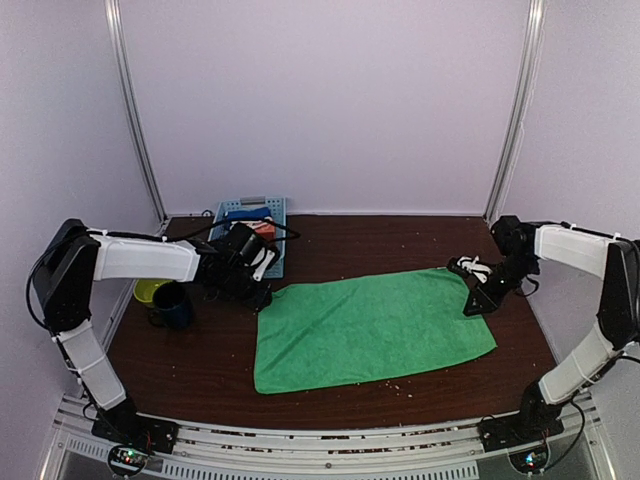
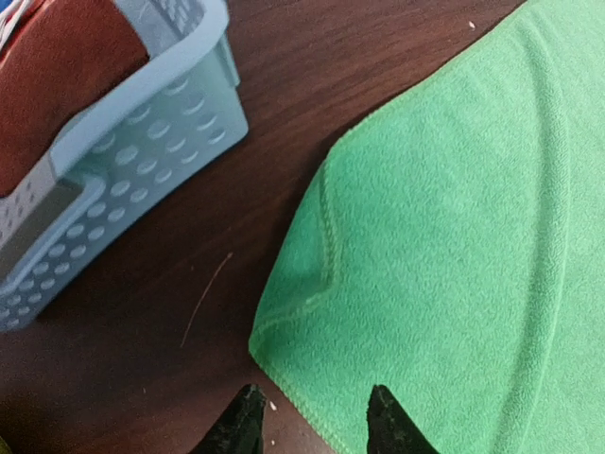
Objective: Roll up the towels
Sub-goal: Smooth out the towel at the center of the board.
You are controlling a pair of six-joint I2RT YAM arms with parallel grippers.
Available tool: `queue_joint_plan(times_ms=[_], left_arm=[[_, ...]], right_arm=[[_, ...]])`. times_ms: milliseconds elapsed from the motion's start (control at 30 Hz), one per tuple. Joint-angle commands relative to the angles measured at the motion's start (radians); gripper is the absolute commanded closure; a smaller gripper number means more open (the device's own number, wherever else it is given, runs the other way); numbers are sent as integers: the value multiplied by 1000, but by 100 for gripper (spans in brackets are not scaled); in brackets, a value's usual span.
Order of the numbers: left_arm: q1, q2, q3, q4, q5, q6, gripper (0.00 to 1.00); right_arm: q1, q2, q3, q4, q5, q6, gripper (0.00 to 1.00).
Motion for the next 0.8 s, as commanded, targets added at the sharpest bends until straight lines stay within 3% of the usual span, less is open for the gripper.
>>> queue_joint_plan(times_ms=[0,133,567,767], left_arm=[[0,64,84,91,-19,130,61],[-1,127,136,66,-47,176,62],[-1,164,157,72,-61,227,63],[14,141,188,-16,-158,242,63]], right_arm=[[2,22,-44,3,48,-35,77],[3,38,-100,-22,96,-131,77],[32,54,-276,41,313,-201,77],[86,0,-321,-88,324,-236,77]])
